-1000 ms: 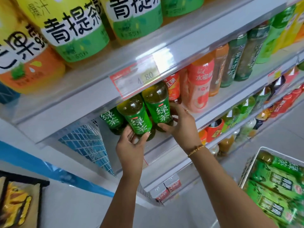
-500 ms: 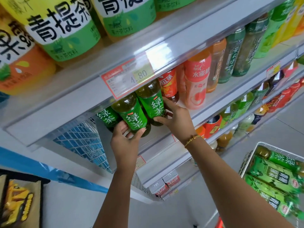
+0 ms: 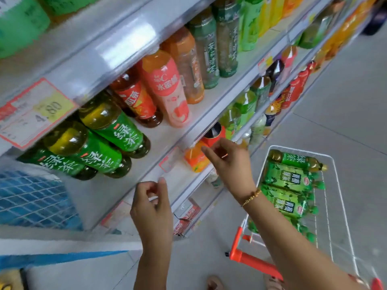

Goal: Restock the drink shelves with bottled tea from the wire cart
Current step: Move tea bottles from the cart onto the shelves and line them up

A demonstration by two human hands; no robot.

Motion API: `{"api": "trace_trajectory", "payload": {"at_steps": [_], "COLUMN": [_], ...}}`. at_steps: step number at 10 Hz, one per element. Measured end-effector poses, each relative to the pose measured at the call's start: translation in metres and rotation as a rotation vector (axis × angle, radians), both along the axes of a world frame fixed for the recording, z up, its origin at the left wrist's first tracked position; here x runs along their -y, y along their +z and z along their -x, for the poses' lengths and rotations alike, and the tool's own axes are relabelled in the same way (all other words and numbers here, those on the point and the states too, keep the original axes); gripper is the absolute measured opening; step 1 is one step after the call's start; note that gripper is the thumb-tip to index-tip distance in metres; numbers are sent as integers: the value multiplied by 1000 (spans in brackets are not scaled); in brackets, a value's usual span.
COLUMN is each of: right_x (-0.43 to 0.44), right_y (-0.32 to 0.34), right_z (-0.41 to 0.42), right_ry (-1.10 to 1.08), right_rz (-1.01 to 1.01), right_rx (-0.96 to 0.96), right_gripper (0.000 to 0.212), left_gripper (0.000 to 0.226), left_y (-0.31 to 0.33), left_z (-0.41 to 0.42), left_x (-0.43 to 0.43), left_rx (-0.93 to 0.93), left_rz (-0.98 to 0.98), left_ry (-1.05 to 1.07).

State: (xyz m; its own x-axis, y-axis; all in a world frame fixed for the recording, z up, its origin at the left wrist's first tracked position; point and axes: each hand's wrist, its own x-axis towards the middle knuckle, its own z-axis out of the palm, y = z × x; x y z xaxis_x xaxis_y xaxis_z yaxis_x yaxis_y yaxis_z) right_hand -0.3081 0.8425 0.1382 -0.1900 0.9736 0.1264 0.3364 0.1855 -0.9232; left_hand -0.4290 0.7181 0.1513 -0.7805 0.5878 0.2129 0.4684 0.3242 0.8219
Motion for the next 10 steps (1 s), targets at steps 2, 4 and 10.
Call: {"api": "trace_trajectory", "payload": {"at_steps": [2,4,10], "right_x": [-10,-32,-184], "right_y": [-87,-174,-309], "right_z": [-171,-289,-284], "right_ry": [-323,-496,-641], "right_rz": [355,710,1246], "right_rx": [143,265,-681], "right_gripper": [10,38,14], "left_gripper": [26,31,75], "left_y": [-60,-169,-286], "left_z": [-117,-197,-234], "left_x": [-70,-148,-214], "left_rx": [135,127,-273], "left_rz": [178,588,928], "left_ry": [-482,-891,-1021]}}
